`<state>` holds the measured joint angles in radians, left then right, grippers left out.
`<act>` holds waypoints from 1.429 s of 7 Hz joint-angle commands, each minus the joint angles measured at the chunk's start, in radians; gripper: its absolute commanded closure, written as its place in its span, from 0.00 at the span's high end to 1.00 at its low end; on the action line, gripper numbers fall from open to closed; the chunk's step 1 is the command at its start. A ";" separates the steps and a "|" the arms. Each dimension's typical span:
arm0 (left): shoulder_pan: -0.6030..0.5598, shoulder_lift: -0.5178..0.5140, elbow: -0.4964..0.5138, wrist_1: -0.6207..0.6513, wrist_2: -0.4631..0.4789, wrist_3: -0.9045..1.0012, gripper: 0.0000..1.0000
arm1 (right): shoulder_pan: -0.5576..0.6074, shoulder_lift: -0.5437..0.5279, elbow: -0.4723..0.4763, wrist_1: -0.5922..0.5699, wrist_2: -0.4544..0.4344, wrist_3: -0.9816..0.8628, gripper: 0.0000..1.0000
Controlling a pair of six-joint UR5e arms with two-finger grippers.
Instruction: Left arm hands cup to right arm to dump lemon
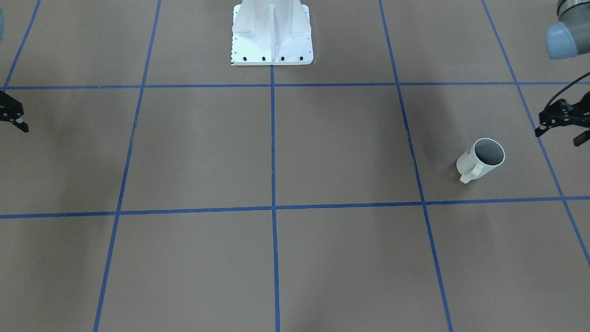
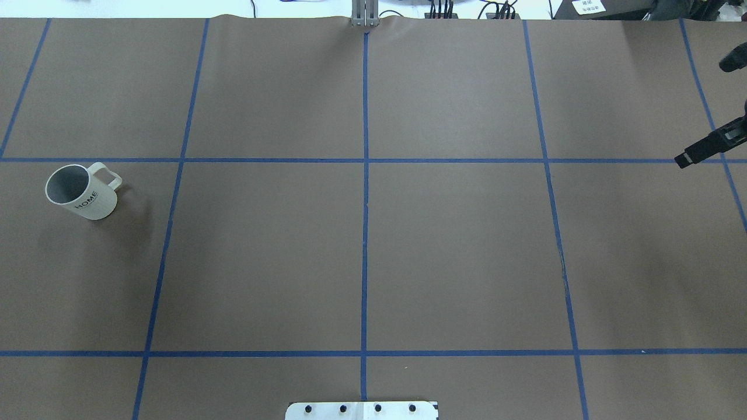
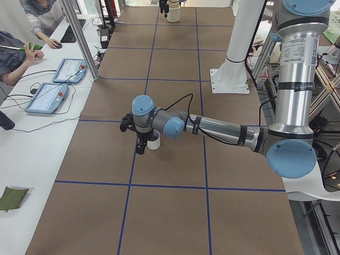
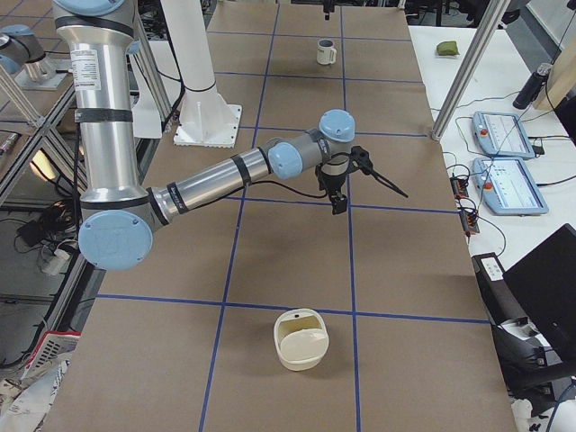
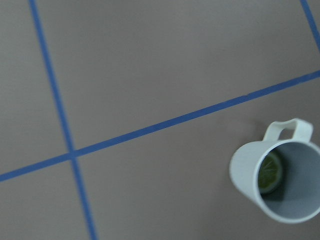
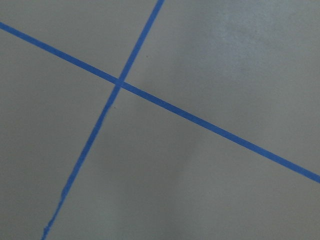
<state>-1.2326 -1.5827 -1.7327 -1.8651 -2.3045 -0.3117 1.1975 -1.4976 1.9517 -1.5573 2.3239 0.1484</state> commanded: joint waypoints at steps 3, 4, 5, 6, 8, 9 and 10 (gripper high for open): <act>0.139 -0.051 0.108 -0.171 0.126 -0.288 0.90 | -0.036 0.030 0.026 0.000 0.000 0.056 1.00; 0.142 -0.053 0.105 -0.166 0.123 -0.293 0.61 | -0.036 0.030 0.026 0.000 -0.001 0.056 1.00; 0.163 -0.049 0.105 -0.166 0.126 -0.288 0.49 | -0.036 0.030 0.026 0.000 -0.001 0.056 1.00; 0.179 -0.048 0.104 -0.166 0.126 -0.288 0.49 | -0.036 0.030 0.026 0.000 -0.001 0.056 1.00; 0.179 -0.045 0.093 -0.166 0.117 -0.288 0.49 | -0.036 0.030 0.026 0.000 0.000 0.056 1.00; 0.179 -0.042 0.093 -0.166 0.117 -0.288 0.26 | -0.036 0.030 0.026 0.000 0.000 0.056 1.00; 0.179 -0.039 0.093 -0.166 0.125 -0.287 0.00 | -0.038 0.030 0.026 0.000 0.000 0.056 1.00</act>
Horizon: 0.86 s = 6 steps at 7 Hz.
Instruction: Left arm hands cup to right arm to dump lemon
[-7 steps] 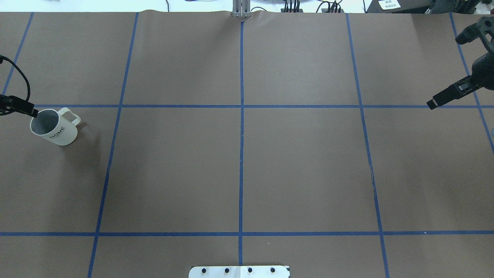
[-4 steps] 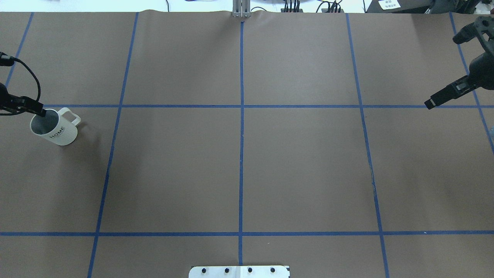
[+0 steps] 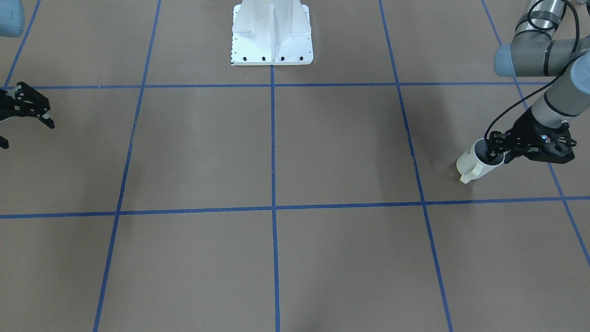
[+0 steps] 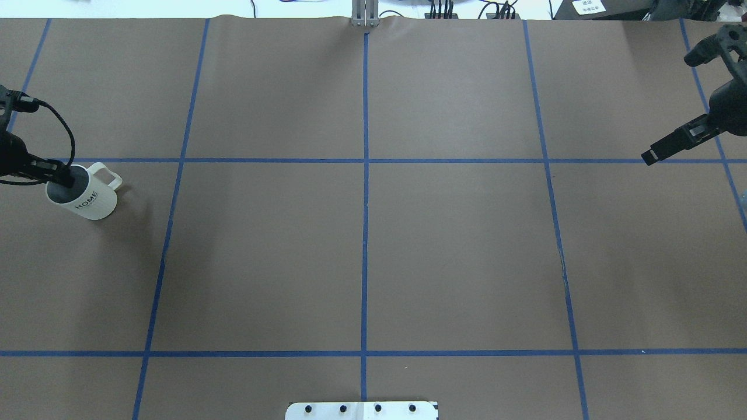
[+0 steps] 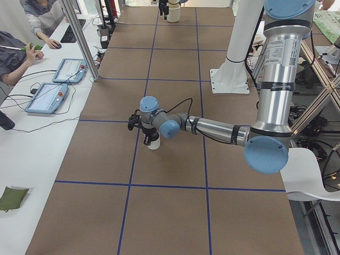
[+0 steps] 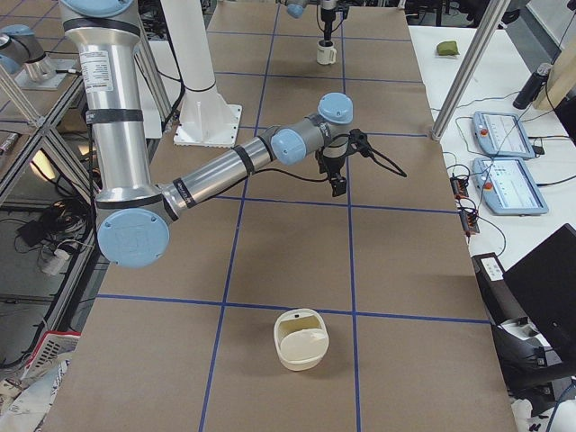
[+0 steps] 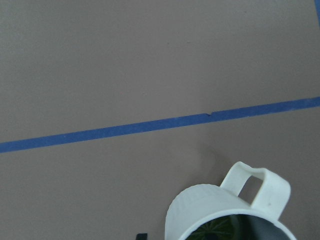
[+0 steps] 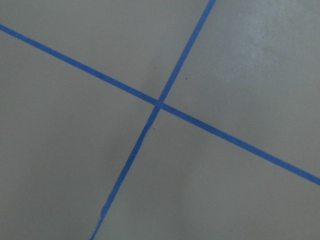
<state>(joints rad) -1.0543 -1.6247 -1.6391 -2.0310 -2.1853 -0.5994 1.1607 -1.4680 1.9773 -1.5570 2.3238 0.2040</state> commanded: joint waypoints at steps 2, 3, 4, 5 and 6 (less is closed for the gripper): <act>-0.001 0.002 -0.022 0.002 0.007 0.003 0.00 | -0.001 0.009 -0.002 0.053 0.000 -0.002 1.00; -0.003 0.002 -0.071 0.024 -0.002 -0.003 0.00 | -0.004 0.026 -0.021 0.163 0.000 0.000 1.00; -0.009 -0.013 -0.120 0.093 -0.004 -0.032 0.00 | -0.007 0.090 -0.067 0.223 0.006 0.029 0.99; -0.015 -0.076 -0.155 0.156 -0.005 -0.157 0.00 | -0.015 0.125 -0.067 0.233 -0.009 0.076 0.95; -0.015 -0.152 -0.159 0.169 -0.005 -0.328 0.00 | -0.018 0.159 -0.067 0.276 -0.042 0.080 0.95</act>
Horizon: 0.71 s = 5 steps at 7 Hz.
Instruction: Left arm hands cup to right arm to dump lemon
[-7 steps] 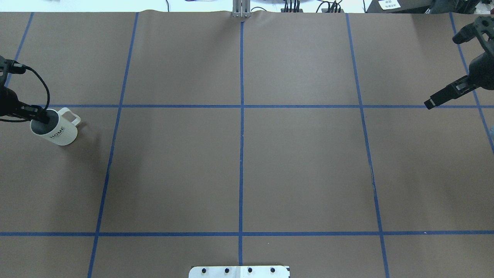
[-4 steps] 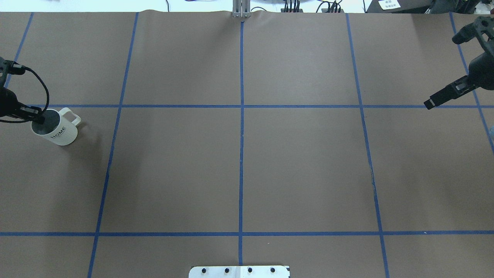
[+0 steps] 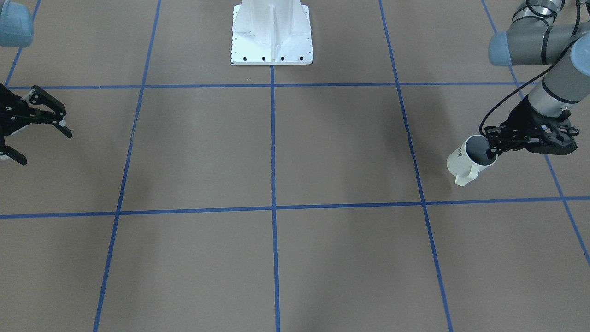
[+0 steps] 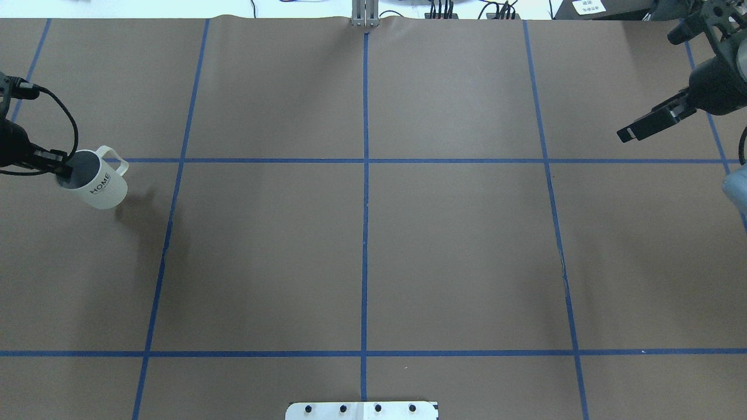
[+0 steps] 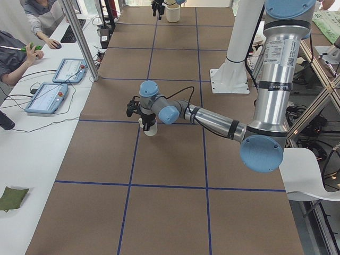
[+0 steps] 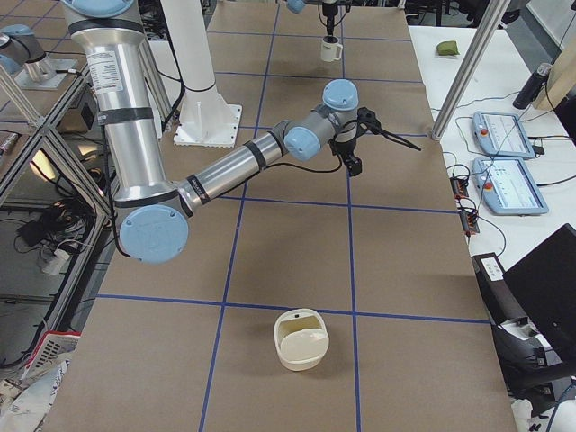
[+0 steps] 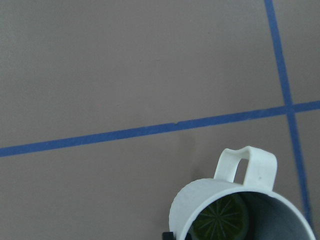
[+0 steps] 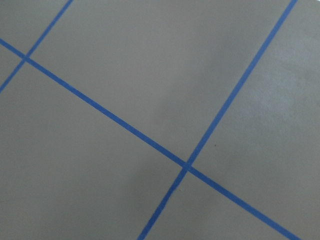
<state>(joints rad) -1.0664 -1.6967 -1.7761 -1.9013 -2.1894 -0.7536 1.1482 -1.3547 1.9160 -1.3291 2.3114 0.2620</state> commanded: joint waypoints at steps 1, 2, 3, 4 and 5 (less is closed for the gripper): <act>0.000 -0.169 -0.019 0.044 -0.003 -0.354 0.00 | -0.027 0.048 -0.023 0.145 -0.040 0.023 0.95; 0.005 -0.249 -0.011 0.045 -0.003 -0.501 0.00 | -0.072 0.049 -0.046 0.289 -0.100 0.023 0.96; 0.009 -0.323 0.010 0.042 -0.003 -0.609 0.00 | -0.153 0.071 -0.045 0.362 -0.195 0.023 0.99; 0.014 -0.386 0.032 0.042 -0.004 -0.694 0.00 | -0.220 0.157 -0.057 0.357 -0.269 0.026 0.99; 0.046 -0.424 0.038 0.042 -0.013 -0.769 0.00 | -0.252 0.176 -0.054 0.366 -0.388 0.043 0.99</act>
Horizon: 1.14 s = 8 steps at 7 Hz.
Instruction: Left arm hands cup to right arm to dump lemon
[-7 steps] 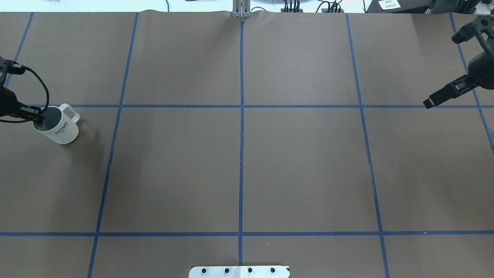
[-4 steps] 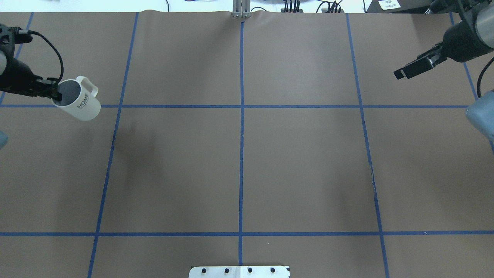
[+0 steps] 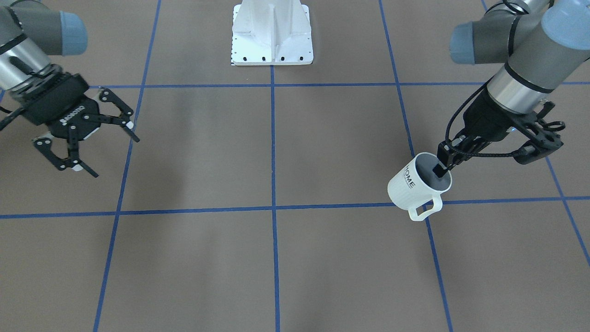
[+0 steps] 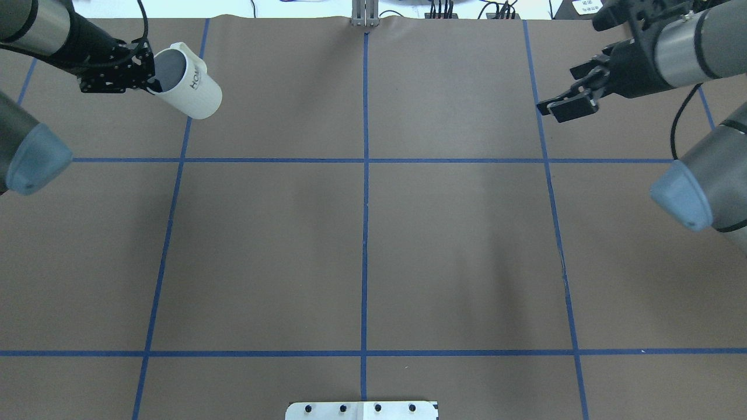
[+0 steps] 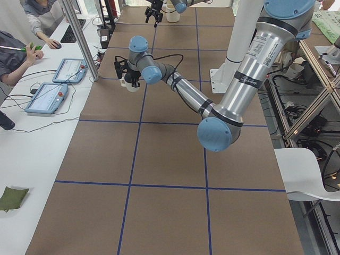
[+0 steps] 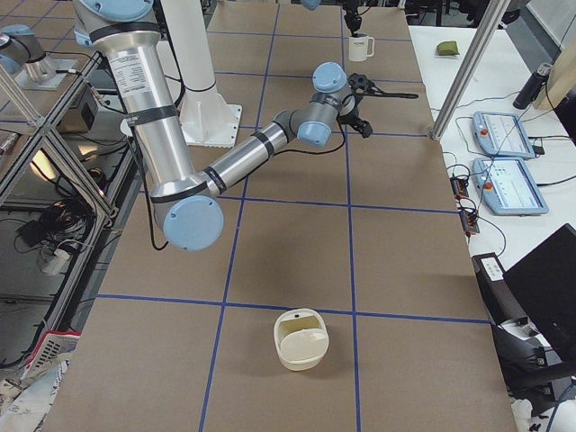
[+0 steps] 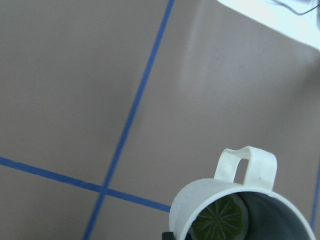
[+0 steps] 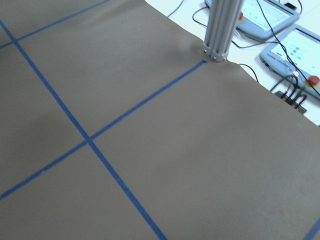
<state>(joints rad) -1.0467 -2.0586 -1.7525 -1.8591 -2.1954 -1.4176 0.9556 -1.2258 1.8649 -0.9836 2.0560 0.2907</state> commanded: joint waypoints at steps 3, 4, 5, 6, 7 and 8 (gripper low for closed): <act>0.080 -0.187 0.086 0.000 -0.014 -0.251 0.00 | -0.200 0.049 -0.010 0.188 -0.320 0.005 0.99; 0.080 -0.216 0.115 0.000 -0.014 -0.267 0.00 | -0.290 0.049 -0.015 0.259 -0.456 0.002 0.99; 0.080 -0.233 0.125 -0.002 -0.021 -0.292 0.00 | -0.379 0.054 -0.015 0.288 -0.599 0.002 0.99; 0.080 -0.251 0.125 -0.002 -0.097 -0.335 0.00 | -0.444 0.057 -0.015 0.308 -0.685 -0.037 0.99; 0.085 -0.265 0.123 -0.009 -0.127 -0.386 0.00 | -0.474 0.057 -0.015 0.318 -0.727 -0.051 0.99; 0.132 -0.282 0.114 -0.014 -0.129 -0.421 0.00 | -0.495 0.075 -0.015 0.318 -0.760 -0.051 0.99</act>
<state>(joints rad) -0.9509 -2.3215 -1.6318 -1.8672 -2.3061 -1.7927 0.4955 -1.1648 1.8500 -0.6724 1.3478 0.2476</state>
